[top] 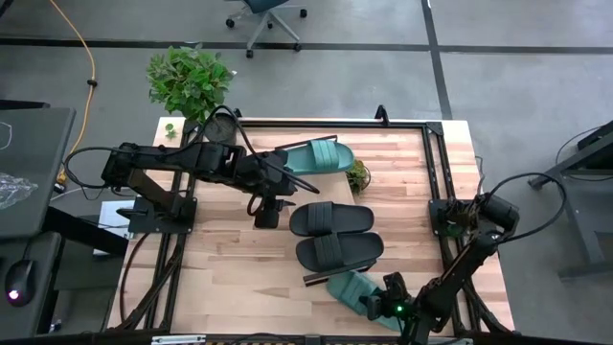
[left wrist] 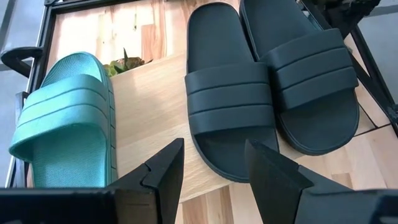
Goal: Pick and place slides into the shelf
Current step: Put the green slipper on the shelf
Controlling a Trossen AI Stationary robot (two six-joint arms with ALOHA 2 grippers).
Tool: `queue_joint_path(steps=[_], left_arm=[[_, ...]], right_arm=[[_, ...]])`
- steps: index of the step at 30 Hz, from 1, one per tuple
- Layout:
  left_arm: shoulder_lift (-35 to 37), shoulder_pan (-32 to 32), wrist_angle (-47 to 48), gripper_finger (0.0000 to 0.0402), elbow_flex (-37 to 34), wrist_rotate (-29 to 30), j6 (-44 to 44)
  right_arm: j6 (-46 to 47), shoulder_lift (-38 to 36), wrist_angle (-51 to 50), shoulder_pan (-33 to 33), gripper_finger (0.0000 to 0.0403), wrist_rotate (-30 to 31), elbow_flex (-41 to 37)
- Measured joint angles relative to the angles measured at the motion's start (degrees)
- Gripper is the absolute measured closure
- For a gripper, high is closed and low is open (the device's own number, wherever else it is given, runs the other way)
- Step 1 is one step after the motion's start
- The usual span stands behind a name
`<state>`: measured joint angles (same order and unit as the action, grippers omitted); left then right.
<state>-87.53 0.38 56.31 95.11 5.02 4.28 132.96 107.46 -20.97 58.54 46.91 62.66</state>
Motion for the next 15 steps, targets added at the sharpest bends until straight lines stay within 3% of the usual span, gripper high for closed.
queue_joint_path(steps=[15], left_arm=[[0.0, 0.0, -1.9, 0.0243, 0.0, 1.4, 1.4]], right_arm=[[-2.9, 0.0, -21.4, 0.1, 0.0402, -4.6, 15.3]])
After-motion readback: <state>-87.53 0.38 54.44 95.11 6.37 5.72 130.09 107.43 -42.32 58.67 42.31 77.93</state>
